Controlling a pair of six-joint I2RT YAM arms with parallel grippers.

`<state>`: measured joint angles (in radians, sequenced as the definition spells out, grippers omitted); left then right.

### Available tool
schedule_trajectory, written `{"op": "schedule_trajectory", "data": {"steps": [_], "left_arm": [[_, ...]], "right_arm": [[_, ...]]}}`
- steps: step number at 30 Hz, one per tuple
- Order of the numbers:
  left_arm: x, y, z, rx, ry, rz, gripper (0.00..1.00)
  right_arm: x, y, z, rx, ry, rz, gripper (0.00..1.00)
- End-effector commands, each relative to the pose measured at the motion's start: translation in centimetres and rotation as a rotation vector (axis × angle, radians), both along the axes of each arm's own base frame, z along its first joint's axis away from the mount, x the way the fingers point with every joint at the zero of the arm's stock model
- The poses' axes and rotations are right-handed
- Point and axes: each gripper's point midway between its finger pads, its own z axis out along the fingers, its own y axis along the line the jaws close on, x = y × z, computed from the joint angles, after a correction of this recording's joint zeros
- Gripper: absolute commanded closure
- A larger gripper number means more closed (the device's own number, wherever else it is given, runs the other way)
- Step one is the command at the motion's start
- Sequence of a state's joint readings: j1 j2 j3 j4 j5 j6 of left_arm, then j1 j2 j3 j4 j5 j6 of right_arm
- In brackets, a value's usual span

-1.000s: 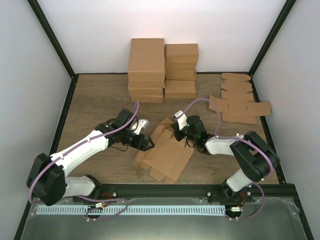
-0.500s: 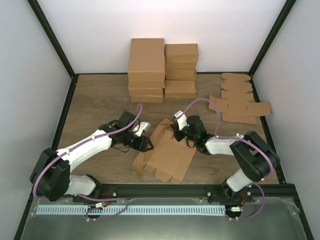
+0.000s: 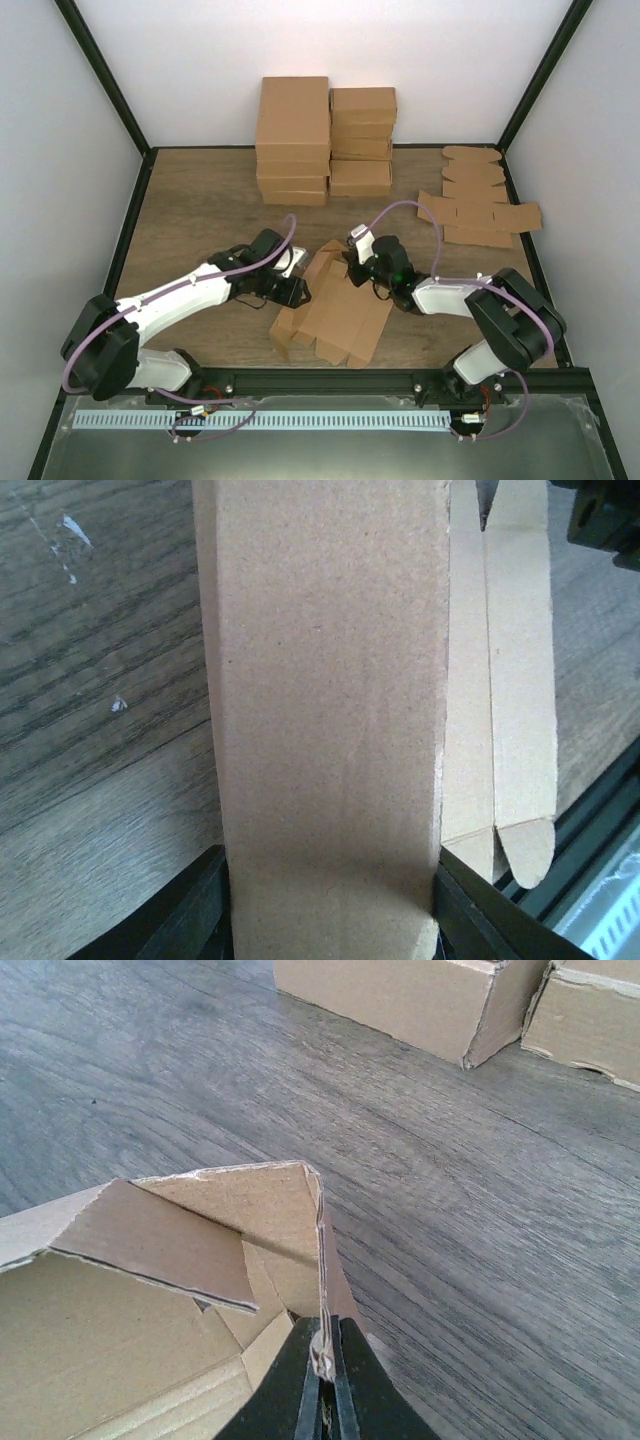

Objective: Fold the paper box

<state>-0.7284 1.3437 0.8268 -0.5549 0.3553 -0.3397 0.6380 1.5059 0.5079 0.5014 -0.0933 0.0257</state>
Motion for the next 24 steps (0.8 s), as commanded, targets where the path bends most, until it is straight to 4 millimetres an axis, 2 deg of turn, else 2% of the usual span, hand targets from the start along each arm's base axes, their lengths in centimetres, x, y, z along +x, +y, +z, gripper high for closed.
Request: {"op": "schedule_trajectory", "data": {"steps": [1, 8, 16, 19, 24], "left_arm": [[1.7, 0.1, 1.2, 0.073, -0.099, 0.085, 0.51], [2.5, -0.1, 2.1, 0.142, -0.167, 0.111, 0.51], [2.3, -0.7, 2.2, 0.188, -0.202, 0.102, 0.51], [2.1, -1.1, 2.2, 0.217, -0.218, 0.078, 0.50], [1.7, -1.5, 1.7, 0.271, -0.239, 0.024, 0.49]], "right_arm": [[-0.5, 0.5, 1.5, 0.045, -0.002, -0.024, 0.99], [-1.9, 1.2, 1.8, 0.079, 0.038, -0.058, 0.99], [-2.3, 1.5, 0.5, 0.091, 0.125, -0.190, 0.99], [-2.9, 1.9, 0.2, 0.146, 0.168, -0.194, 0.99], [-3.5, 2.8, -1.4, 0.172, 0.243, -0.212, 0.99]]}}
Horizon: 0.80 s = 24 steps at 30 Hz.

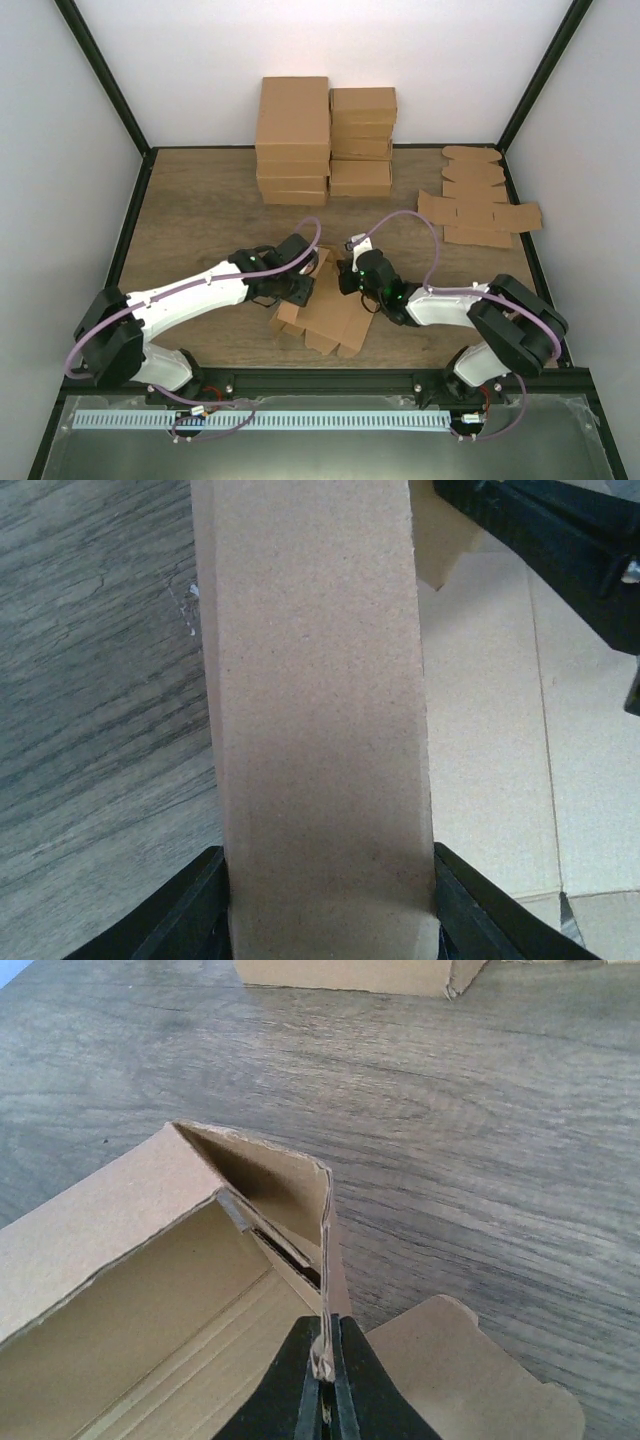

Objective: Fold the paper box

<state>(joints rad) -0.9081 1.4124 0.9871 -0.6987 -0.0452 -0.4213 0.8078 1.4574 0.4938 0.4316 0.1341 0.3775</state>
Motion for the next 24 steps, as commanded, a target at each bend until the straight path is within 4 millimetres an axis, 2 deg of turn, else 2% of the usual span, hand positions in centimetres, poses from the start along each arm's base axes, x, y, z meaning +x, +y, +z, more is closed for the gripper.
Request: {"op": "schedule_trajectory", "data": {"steps": [1, 11, 15, 24], "left_arm": [[0.1, -1.2, 0.5, 0.021, -0.043, -0.063, 0.49], [-0.5, -1.8, 0.2, 0.046, -0.059, -0.140, 0.49], [-0.6, -1.8, 0.0, 0.054, -0.058, -0.164, 0.49], [-1.0, -1.2, -0.6, 0.076, -0.045, -0.167, 0.49]], "right_arm": [[-0.8, 1.5, -1.4, 0.052, 0.097, -0.011, 0.99], [-2.6, 2.1, -2.1, 0.086, 0.157, 0.029, 0.97], [-3.2, 2.2, -2.0, 0.090, 0.170, 0.058, 0.87], [-4.1, 1.8, 1.6, 0.145, 0.154, 0.188, 0.58]]}}
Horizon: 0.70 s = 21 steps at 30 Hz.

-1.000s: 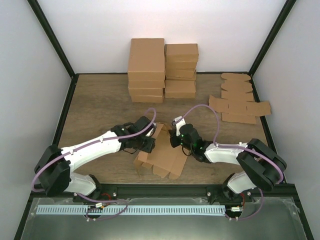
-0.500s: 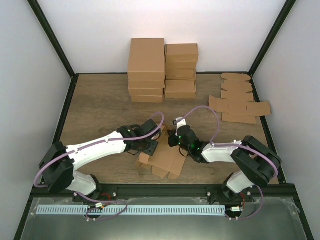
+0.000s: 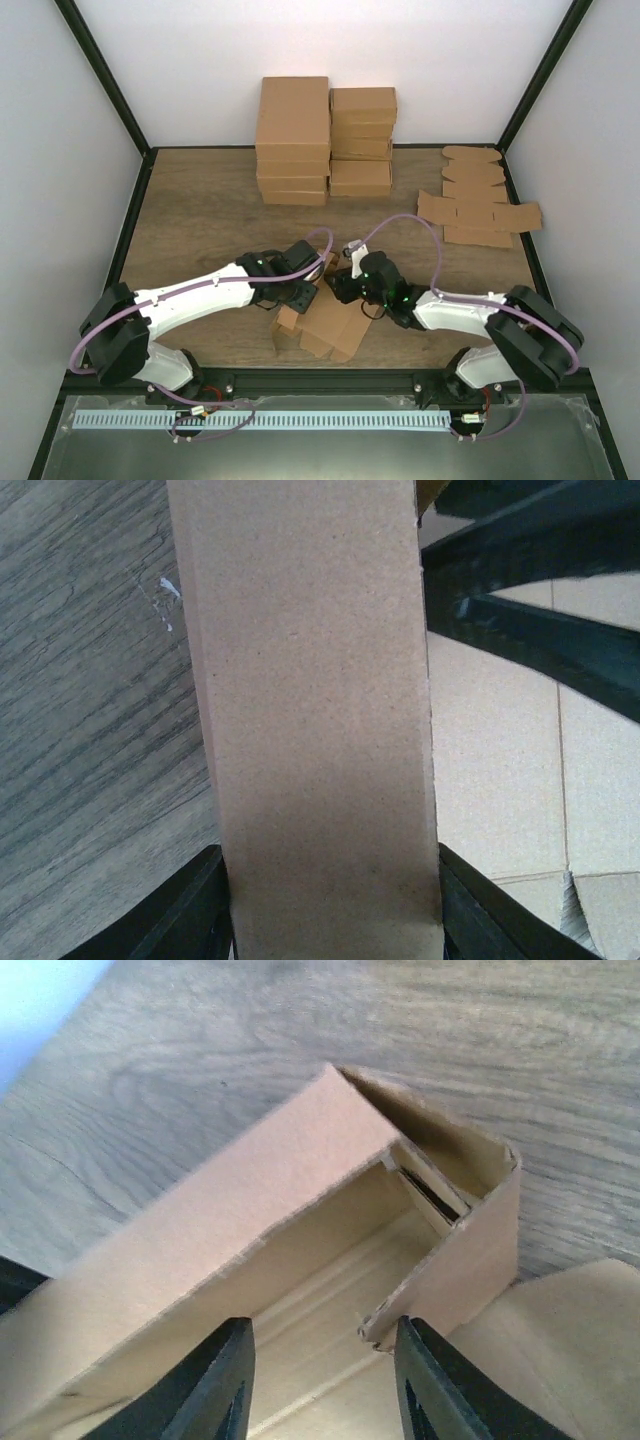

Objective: Fold the paper box

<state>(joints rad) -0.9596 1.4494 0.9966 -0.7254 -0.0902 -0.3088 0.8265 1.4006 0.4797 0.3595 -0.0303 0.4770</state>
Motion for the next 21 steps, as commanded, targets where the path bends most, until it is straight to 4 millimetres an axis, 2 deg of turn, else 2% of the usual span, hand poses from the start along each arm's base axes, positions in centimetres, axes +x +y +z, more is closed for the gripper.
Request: {"op": "schedule_trajectory", "data": {"steps": [1, 5, 9, 13, 17, 21], "left_arm": [[0.0, -0.9, 0.5, -0.026, -0.008, -0.033, 0.49], [-0.1, -1.0, 0.3, -0.024, -0.006, -0.042, 0.49], [-0.2, -1.0, 0.0, -0.020, 0.001, -0.050, 0.49], [-0.3, -1.0, 0.0, -0.018, 0.002, -0.057, 0.49], [-0.2, -1.1, 0.1, -0.017, 0.001, -0.061, 0.49], [-0.3, -1.0, 0.1, -0.016, 0.004, -0.063, 0.49]], "right_arm": [[-0.8, -0.2, 2.1, 0.066, 0.013, 0.080, 0.55], [-0.2, -2.2, 3.2, 0.099, 0.018, 0.034, 0.45], [1.4, -4.9, 4.3, 0.133, 0.008, -0.035, 0.43], [4.0, -7.9, 5.0, 0.156, 0.012, -0.134, 0.43], [7.1, -10.3, 4.5, 0.166, 0.064, -0.211, 0.44], [9.8, -10.6, 4.7, 0.202, 0.089, -0.179, 0.45]]}}
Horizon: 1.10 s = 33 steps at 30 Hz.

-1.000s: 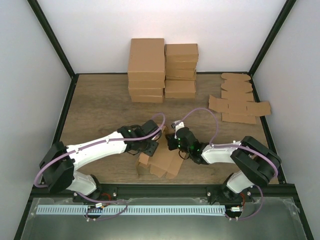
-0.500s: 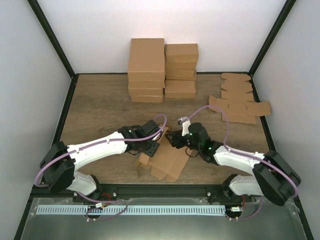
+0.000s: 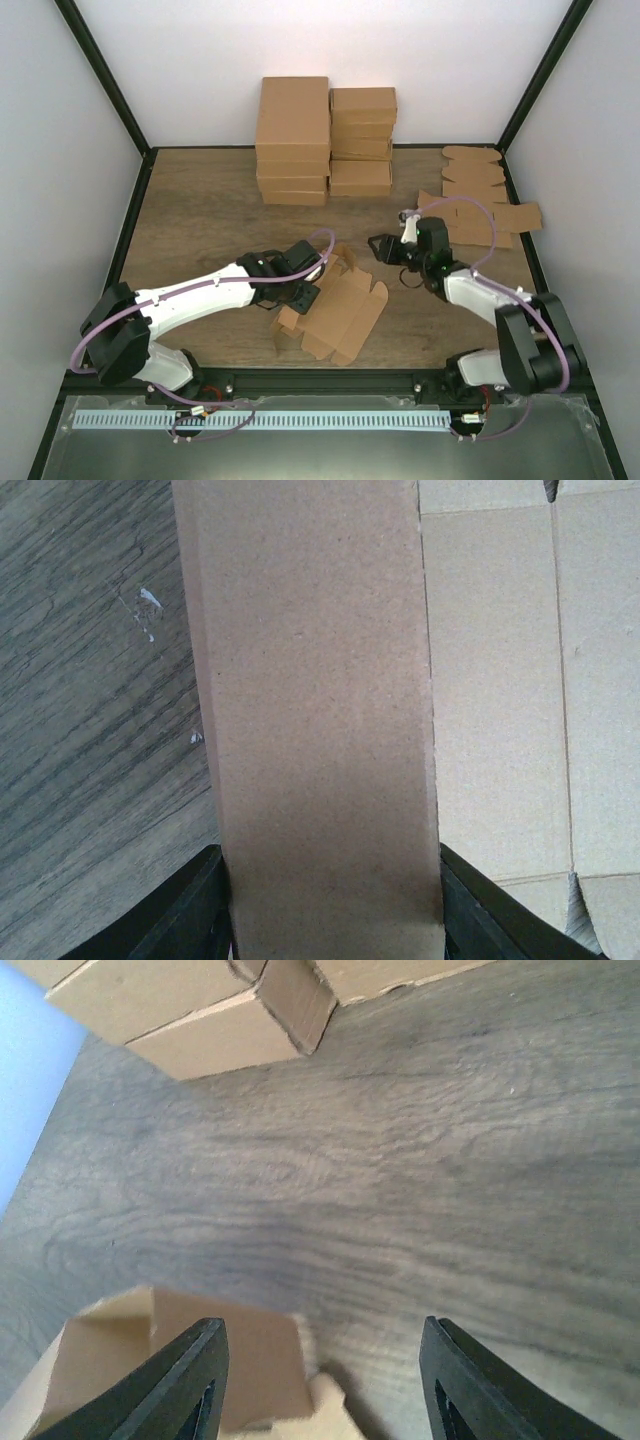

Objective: Fold the paper box

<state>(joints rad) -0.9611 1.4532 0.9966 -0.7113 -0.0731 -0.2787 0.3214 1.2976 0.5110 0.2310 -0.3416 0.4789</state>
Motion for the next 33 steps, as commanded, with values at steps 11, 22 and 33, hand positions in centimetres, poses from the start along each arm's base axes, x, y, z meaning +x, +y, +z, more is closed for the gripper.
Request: {"op": "schedule_trajectory", "data": {"steps": [11, 22, 33], "left_arm": [[-0.1, -0.7, -0.1, -0.004, 0.008, -0.030, 0.49], [-0.2, -0.9, -0.3, -0.002, 0.015, -0.039, 0.49], [-0.2, -1.1, 0.0, -0.012, 0.013, -0.048, 0.49]], "right_arm": [[4.8, 6.0, -3.0, 0.166, 0.167, 0.347, 0.74], [0.8, 8.7, -3.3, 0.187, 0.108, 0.526, 0.77], [-3.0, 8.0, -2.2, 0.198, 0.015, 0.564, 0.77]]}}
